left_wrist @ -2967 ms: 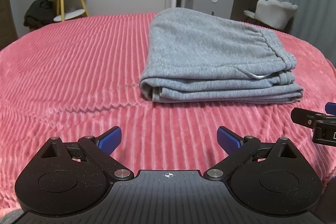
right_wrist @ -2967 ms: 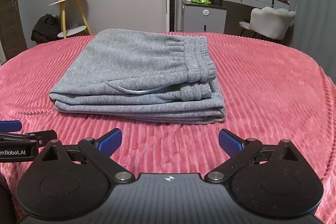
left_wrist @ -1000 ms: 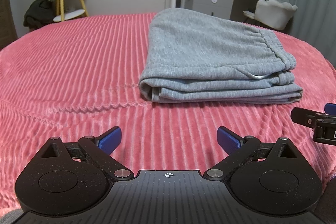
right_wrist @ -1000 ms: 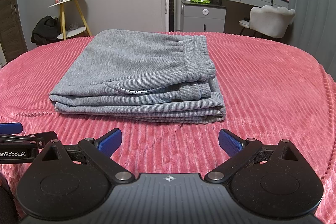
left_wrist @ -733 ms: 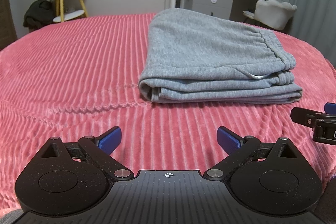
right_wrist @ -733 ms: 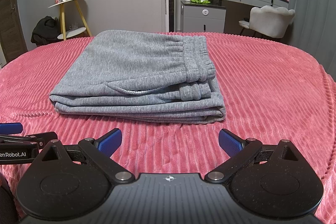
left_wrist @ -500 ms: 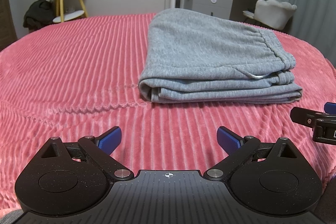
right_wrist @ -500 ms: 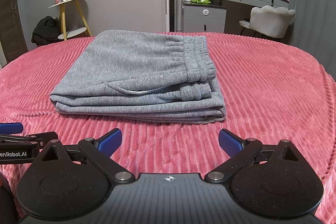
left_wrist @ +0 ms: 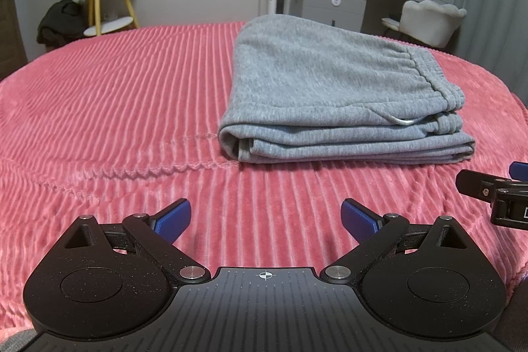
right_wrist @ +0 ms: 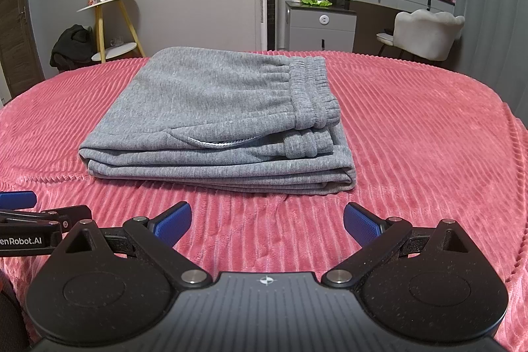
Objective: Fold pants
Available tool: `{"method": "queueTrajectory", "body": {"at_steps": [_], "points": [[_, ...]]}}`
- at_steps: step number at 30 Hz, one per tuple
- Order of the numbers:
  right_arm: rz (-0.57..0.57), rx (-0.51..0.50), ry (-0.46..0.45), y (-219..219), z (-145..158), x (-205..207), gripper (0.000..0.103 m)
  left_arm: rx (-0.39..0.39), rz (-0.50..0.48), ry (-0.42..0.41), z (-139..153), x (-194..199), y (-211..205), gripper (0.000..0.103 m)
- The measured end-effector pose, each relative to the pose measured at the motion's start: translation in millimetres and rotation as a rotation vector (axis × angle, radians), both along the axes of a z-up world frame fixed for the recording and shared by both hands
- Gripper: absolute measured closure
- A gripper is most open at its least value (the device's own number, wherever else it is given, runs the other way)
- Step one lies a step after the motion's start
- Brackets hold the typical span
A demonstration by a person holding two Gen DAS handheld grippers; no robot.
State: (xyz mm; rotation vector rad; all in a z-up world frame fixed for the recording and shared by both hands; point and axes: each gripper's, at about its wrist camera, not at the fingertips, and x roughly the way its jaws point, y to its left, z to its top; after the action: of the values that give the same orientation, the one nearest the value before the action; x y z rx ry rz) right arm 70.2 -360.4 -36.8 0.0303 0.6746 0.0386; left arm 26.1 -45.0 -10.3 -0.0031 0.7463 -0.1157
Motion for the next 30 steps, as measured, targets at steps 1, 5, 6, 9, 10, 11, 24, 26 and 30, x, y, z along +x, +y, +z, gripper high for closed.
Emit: {"method": "queueTrajectory", "body": {"at_steps": [1,5,6,9,10,11,24,26,30], "points": [[-0.001,-0.001,0.0,0.0,0.0,-0.2,0.004,0.0,0.0,0.0,-0.1,0.2,0.1,0.003],[-0.001,0.0,0.0,-0.1,0.0,-0.1,0.004,0.001,0.0,0.0,-0.1,0.0,-0.1,0.003],[0.0,0.0,0.0,0.0,-0.1,0.0,0.004,0.001,0.0,0.0,-0.1,-0.1,-0.1,0.003],[0.0,-0.001,0.0,0.2,0.0,0.1,0.004,0.001,0.0,0.0,-0.1,0.0,-0.4,0.003],[-0.001,-0.001,0.0,0.0,-0.1,-0.1,0.004,0.002,0.0,0.001,-0.2,0.2,-0.3,0.003],[-0.001,-0.002,0.001,0.3,-0.2,0.1,0.004,0.001,0.0,0.0,0.0,-0.1,-0.4,0.003],[0.009,-0.003,0.005,1.6,-1.4,0.7,0.004,-0.003,-0.002,0.002,-0.9,-0.1,-0.1,0.003],[0.011,-0.005,0.008,1.2,-2.3,1.5,0.004,-0.004,-0.001,0.004,-0.9,0.1,-0.1,0.003],[0.015,-0.011,0.011,1.2,-2.9,2.2,0.004,-0.01,-0.007,0.003,-0.3,0.3,0.1,0.003]]}}
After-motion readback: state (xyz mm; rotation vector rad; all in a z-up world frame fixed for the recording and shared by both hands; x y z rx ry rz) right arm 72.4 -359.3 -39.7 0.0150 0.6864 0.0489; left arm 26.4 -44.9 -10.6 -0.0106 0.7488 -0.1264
